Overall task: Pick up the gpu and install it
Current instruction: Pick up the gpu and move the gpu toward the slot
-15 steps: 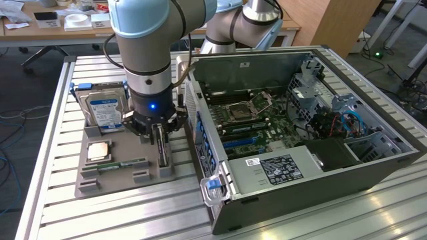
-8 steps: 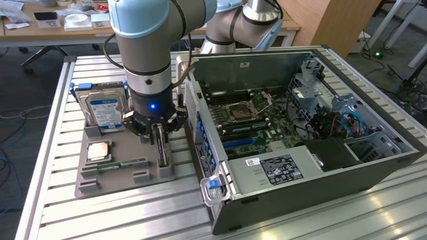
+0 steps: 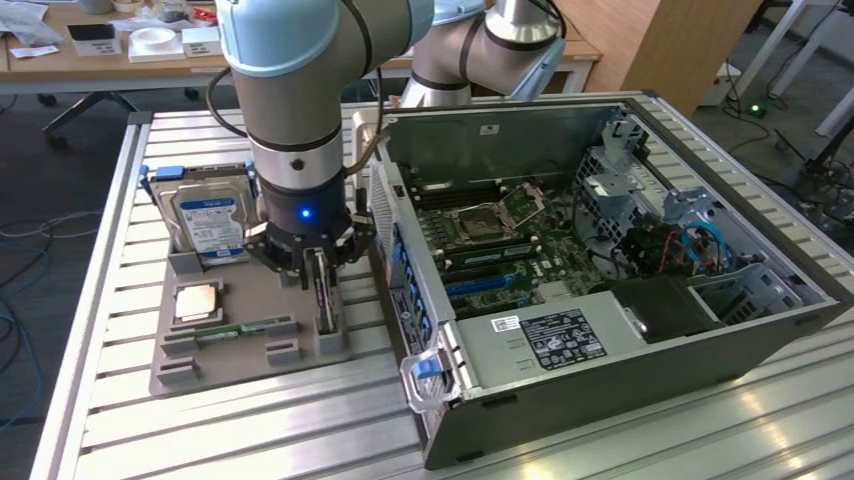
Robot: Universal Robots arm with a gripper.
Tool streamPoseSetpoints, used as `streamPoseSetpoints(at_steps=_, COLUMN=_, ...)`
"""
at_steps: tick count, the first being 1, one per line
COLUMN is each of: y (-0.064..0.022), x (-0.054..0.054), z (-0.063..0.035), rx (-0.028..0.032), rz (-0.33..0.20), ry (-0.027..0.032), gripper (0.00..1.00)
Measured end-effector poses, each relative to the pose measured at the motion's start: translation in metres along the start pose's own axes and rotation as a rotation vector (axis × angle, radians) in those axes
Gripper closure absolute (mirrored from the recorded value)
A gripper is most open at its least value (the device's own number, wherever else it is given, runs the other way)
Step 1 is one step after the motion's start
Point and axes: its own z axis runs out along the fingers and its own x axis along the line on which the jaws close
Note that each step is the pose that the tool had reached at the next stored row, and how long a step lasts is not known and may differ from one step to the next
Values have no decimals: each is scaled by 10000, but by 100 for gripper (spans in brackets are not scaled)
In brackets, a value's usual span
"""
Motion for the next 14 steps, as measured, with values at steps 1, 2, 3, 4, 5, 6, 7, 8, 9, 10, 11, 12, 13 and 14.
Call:
streamPoseSetpoints(at_steps=1, y=-2, x=0, z=0, rx=0, rz=0, ry=0, gripper=61)
streamPoseSetpoints(at_steps=2, y=-4, x=0, z=0, rx=-1, rz=0, ry=0, gripper=61)
streamPoseSetpoints(at_steps=3, y=-4, x=0, z=0, rx=-1, rz=1, ry=-1, gripper=61)
streamPoseSetpoints(at_steps=4, y=-4, x=-1, z=0, rx=-1, rz=1, ry=-1, gripper=61)
streamPoseSetpoints(at_steps=5, y=-4, x=-1, z=0, rx=-1, rz=1, ry=-1, gripper=61)
streamPoseSetpoints(at_steps=6, y=-5, x=-1, z=0, rx=0, rz=0, ry=0, gripper=61)
streamPoseSetpoints(at_steps=7, y=-7, x=-2, z=0, rx=-1, rz=0, ry=0, gripper=61)
streamPoseSetpoints(at_steps=8, y=-8, x=-3, z=0, rx=-1, rz=0, ry=-1, gripper=61)
streamPoseSetpoints(at_steps=9, y=-9, x=-5, z=0, rx=-1, rz=0, ry=0, gripper=61)
streamPoseSetpoints(at_steps=10, y=-11, x=-7, z=0, rx=-1, rz=1, ry=0, gripper=61)
streamPoseSetpoints(at_steps=11, y=-12, x=-9, z=0, rx=-1, rz=0, ry=-1, gripper=61)
streamPoseSetpoints(at_steps=12, y=-13, x=-10, z=0, rx=-1, rz=1, ry=0, gripper=61)
streamPoseSetpoints(at_steps=13, y=-14, x=-11, z=0, rx=-1, rz=1, ry=-1, gripper=61)
streamPoseSetpoints(at_steps=14, y=-15, x=-14, z=0, rx=0, rz=0, ry=0, gripper=61)
